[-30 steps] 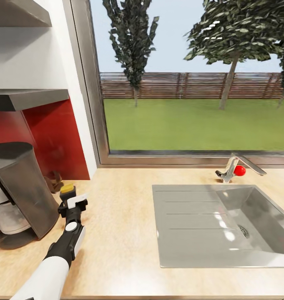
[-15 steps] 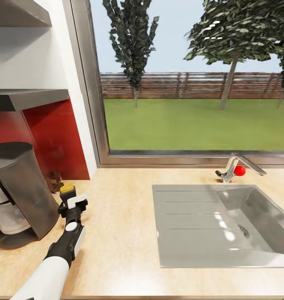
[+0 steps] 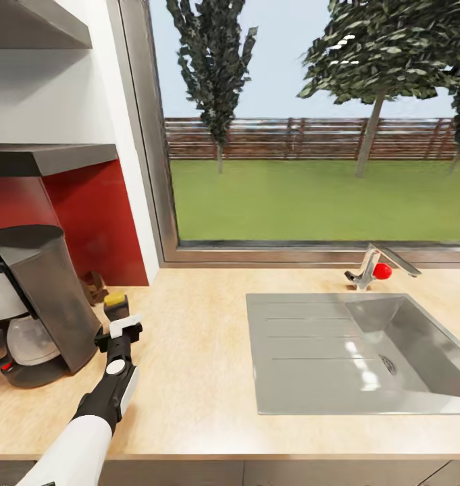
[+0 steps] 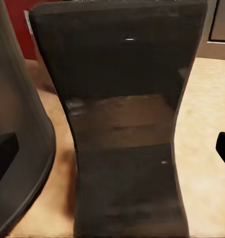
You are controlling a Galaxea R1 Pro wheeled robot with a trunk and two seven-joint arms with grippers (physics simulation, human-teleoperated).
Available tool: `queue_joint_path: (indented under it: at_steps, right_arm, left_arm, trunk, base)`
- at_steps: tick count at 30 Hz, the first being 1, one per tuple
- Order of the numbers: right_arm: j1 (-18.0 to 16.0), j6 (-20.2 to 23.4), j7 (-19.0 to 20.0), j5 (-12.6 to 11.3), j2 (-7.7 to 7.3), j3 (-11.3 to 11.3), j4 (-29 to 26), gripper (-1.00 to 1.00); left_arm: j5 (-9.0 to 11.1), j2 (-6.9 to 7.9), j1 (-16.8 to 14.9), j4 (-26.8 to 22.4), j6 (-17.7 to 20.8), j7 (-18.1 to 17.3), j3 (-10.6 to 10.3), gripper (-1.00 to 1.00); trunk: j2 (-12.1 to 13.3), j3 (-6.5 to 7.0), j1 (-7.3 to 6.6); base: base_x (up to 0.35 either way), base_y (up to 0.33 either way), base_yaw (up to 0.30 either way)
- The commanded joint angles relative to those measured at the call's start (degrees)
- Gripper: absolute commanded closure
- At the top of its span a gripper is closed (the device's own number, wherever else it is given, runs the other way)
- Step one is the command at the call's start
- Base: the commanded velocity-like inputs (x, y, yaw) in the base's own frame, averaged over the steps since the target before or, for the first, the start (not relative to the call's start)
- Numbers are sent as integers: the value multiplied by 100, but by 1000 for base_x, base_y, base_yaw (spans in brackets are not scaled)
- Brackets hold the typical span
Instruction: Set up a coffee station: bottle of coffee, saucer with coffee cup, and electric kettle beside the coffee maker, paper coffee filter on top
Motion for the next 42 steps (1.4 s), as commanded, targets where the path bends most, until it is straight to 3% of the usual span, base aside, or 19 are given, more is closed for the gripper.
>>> queue_joint_path:
  at_steps: [1, 42]
  right_arm:
    - [-4, -24, 5, -44, 1, -18, 5, -100]
    - [-4, -24, 5, -44, 1, -12, 5, -100]
  left_arm:
    - [-59, -7, -7, 4, -15, 9, 29, -100]
    - [-59, -7, -9, -11, -15, 5, 25, -100]
  trunk:
    - [-11, -12, 2]
    - [-11, -12, 2]
  base:
    - [-42, 0, 0]
    - [-2, 0, 0]
